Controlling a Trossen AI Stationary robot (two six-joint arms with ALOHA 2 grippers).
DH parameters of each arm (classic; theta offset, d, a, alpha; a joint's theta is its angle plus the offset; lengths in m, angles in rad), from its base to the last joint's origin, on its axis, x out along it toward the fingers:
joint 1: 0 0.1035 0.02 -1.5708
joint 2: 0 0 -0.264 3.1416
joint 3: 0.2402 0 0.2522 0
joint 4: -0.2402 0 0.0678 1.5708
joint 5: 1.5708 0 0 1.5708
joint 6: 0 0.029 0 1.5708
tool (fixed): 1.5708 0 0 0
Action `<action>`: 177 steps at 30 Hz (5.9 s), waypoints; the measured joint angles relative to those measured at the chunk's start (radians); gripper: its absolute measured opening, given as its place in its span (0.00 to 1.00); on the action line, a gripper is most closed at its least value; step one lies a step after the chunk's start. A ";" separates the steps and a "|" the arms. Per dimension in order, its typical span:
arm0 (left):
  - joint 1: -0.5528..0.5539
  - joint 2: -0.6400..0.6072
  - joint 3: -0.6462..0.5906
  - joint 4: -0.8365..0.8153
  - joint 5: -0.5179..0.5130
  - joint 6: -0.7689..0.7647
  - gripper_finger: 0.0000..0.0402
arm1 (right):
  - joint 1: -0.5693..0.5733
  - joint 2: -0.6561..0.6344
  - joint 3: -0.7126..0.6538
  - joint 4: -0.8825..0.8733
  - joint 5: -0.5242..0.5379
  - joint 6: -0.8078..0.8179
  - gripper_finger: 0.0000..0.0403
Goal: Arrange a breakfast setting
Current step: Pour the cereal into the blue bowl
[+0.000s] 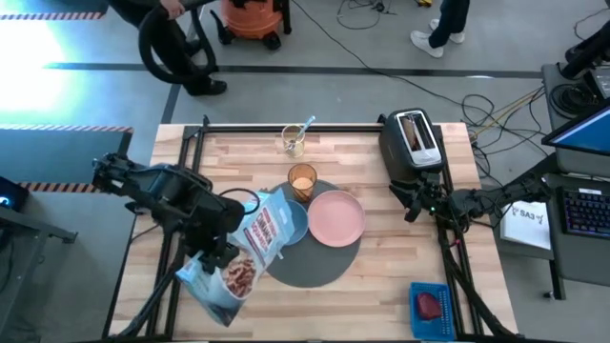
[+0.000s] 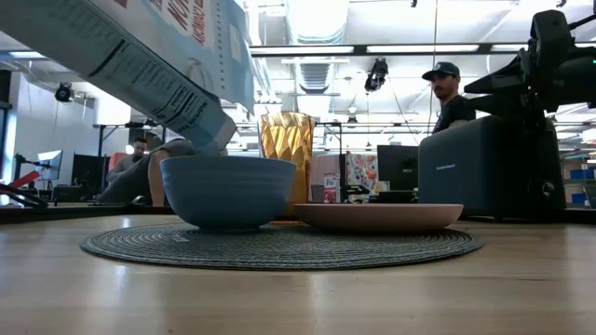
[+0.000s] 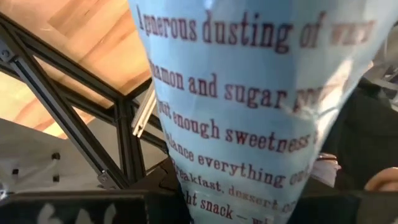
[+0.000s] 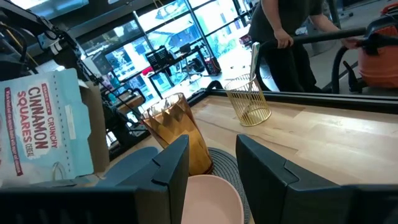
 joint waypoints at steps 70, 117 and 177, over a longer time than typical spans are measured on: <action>0.168 -0.001 -0.031 0.001 0.149 0.055 0.25 | 0.000 0.000 0.000 0.000 0.000 0.000 0.31; 0.248 -0.005 -0.023 0.006 0.258 0.013 0.25 | 0.000 0.001 0.000 0.000 0.000 0.000 0.31; 0.337 0.017 -0.024 0.040 0.314 -0.019 0.26 | 0.000 0.001 0.000 0.000 0.000 0.000 0.31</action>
